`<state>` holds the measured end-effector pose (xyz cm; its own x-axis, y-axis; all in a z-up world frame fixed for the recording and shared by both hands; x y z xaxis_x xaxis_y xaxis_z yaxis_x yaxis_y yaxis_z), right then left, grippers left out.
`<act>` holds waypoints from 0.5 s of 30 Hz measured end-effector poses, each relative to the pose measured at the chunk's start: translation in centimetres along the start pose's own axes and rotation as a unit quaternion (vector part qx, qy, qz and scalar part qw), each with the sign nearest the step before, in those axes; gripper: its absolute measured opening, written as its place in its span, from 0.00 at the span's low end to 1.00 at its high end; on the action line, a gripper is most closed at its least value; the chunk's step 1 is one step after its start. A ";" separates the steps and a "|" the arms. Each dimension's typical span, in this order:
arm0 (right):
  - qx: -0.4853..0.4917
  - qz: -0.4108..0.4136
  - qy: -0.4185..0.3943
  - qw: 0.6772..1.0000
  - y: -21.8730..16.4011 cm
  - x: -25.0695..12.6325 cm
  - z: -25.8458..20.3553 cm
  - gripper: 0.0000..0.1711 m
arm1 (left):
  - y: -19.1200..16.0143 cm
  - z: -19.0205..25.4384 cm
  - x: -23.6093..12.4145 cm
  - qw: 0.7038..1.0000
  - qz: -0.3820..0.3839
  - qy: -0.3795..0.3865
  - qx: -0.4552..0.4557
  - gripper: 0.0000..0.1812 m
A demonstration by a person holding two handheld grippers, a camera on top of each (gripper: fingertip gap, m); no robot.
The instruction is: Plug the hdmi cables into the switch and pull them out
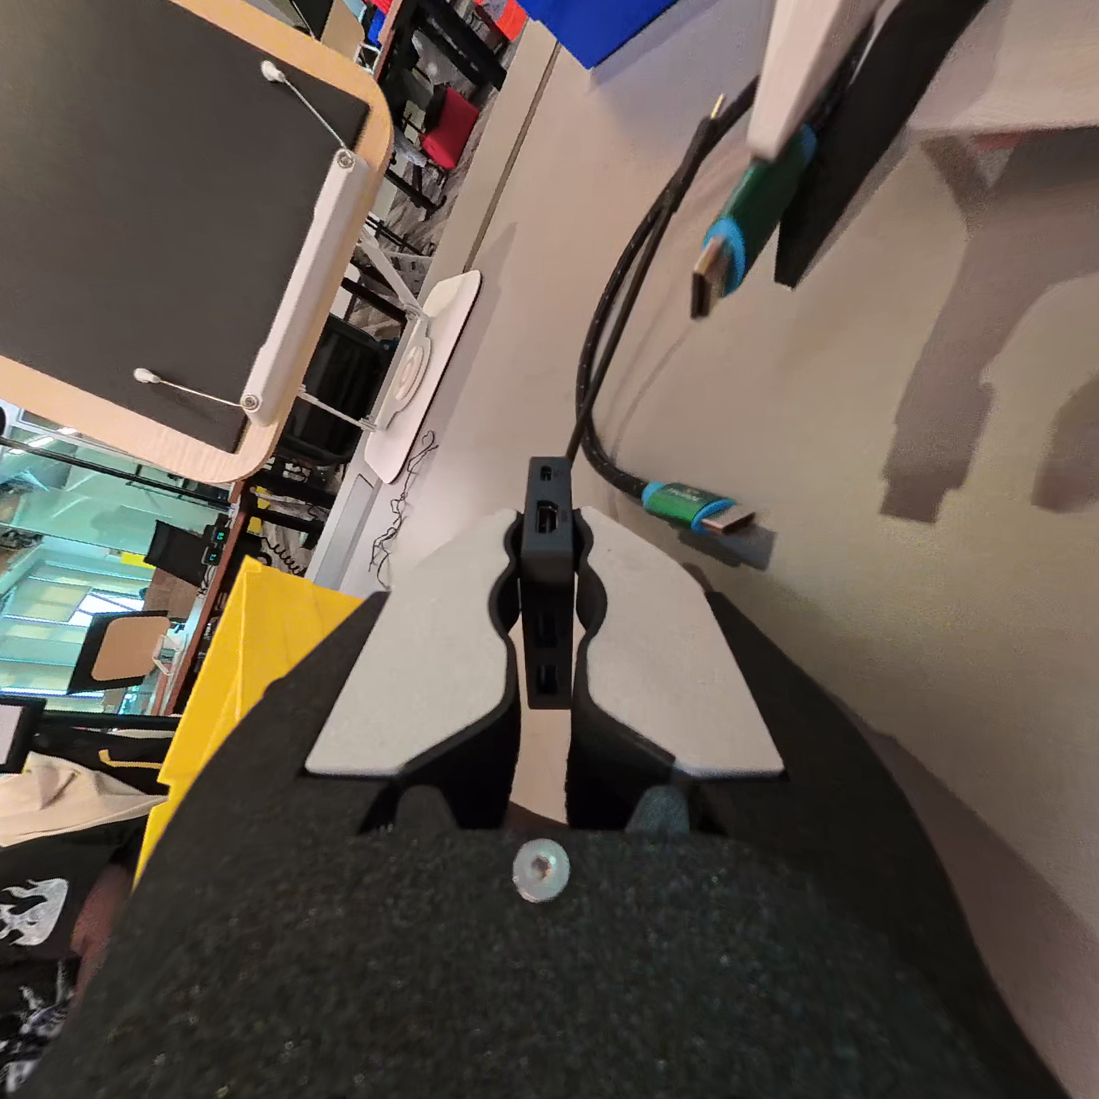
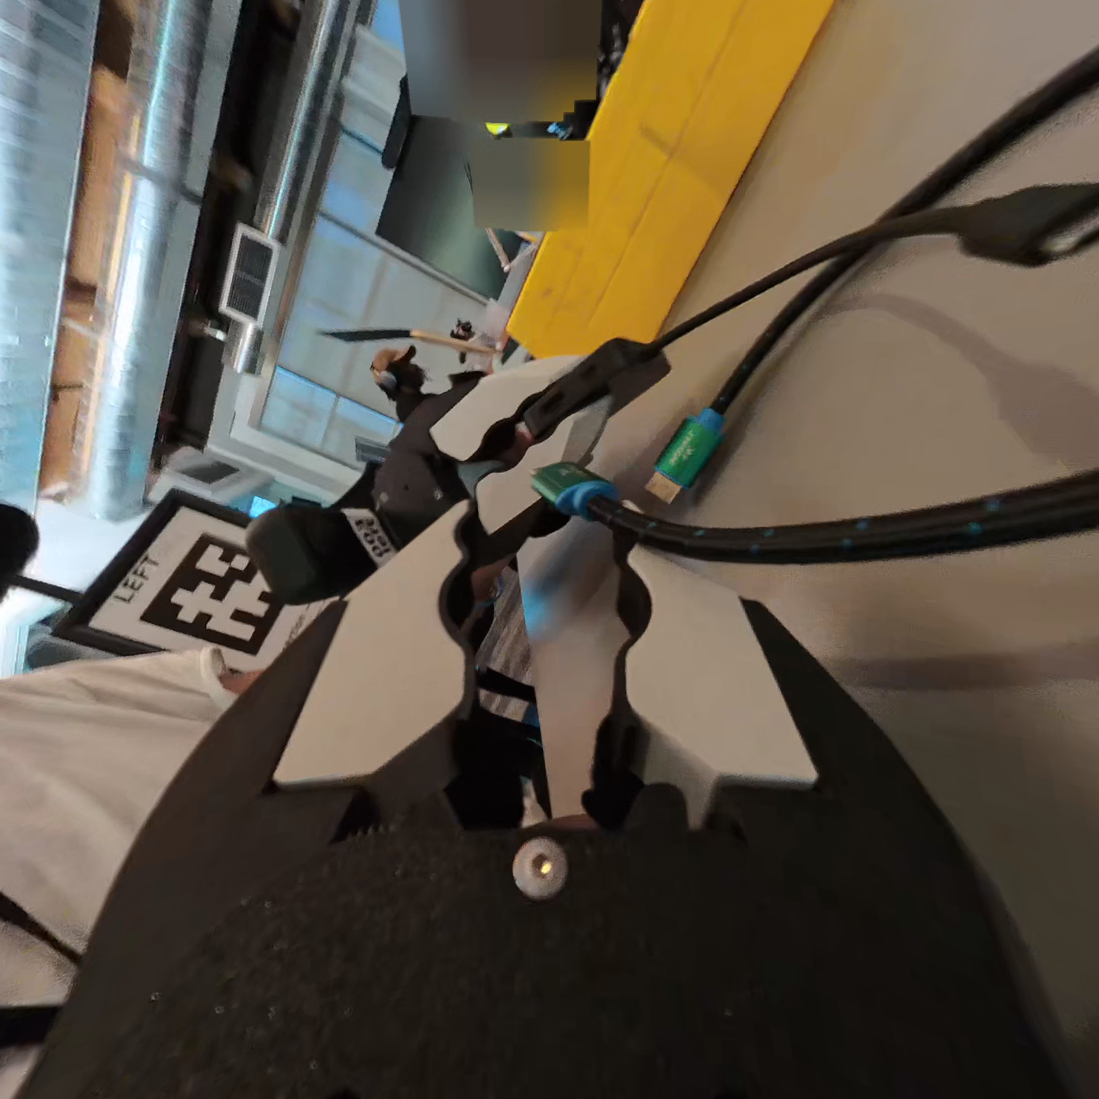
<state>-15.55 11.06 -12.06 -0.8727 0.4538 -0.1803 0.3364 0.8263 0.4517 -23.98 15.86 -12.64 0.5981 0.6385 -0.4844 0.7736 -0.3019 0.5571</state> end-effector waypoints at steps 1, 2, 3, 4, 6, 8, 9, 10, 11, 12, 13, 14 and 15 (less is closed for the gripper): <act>0.006 0.003 -0.010 1.000 0.1 -0.1 0.4 0.19 | 0.1 0.1 0.0 1.000 0.002 -0.002 -0.001 0.07; 0.008 0.011 -0.016 1.000 0.4 -0.1 0.7 0.12 | 0.3 0.2 0.0 1.000 0.004 -0.004 0.000 0.07; 0.007 0.021 -0.021 1.000 0.6 -0.2 0.8 0.11 | 0.4 0.4 0.0 1.000 0.005 -0.006 0.002 0.07; 0.003 0.024 -0.029 0.999 0.7 -0.2 1.0 0.10 | 0.6 0.5 0.0 1.000 0.007 -0.007 0.004 0.07; -0.004 0.022 -0.039 0.999 0.6 -0.3 1.1 0.00 | 0.9 0.8 0.1 1.000 0.009 -0.010 0.009 0.07; -0.022 0.014 -0.055 0.998 0.3 -0.2 1.2 0.00 | 1.1 1.0 0.2 1.000 0.009 -0.012 0.013 0.07; -0.032 0.006 -0.066 0.997 0.1 -0.1 1.4 0.00 | 1.1 1.1 0.2 1.000 0.008 -0.013 0.015 0.08; -0.037 -0.001 -0.074 0.997 -0.1 -0.1 1.5 0.00 | 1.1 1.1 0.2 1.000 0.008 -0.011 0.017 0.08; -0.033 -0.008 -0.083 0.996 -0.2 -0.2 1.8 0.02 | 1.1 1.0 0.1 1.000 0.007 -0.010 0.018 0.08; -0.025 -0.023 -0.092 0.995 -0.4 -0.3 2.2 0.10 | 1.0 1.0 0.1 1.000 0.007 -0.010 0.018 0.08; -0.026 -0.043 -0.092 0.994 -0.5 -0.6 2.4 0.18 | 0.9 0.9 0.0 1.000 0.006 -0.010 0.016 0.08; -0.042 -0.062 -0.086 0.993 -0.5 -1.1 2.3 0.20 | 0.8 0.9 0.0 1.000 0.006 -0.009 0.014 0.07; -0.074 -0.071 -0.092 0.990 -0.3 -1.7 2.3 0.21 | 0.7 0.8 -0.1 1.000 0.006 -0.008 0.014 0.07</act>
<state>-13.32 10.83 -13.90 -0.8234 0.4008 -0.4017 0.1471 0.8345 0.5310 -23.33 15.03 -12.73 0.6107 0.6231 -0.4887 0.7714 -0.3289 0.5447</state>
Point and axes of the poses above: each gripper's, where its closed fingertips meet, x out along the fingers, y out of its top, z = x × y across the jaws, the point moved 2 cm from there along -x, back along the fingers, and after that the axes turned 11 degrees about -y, right-handed, at the moved point
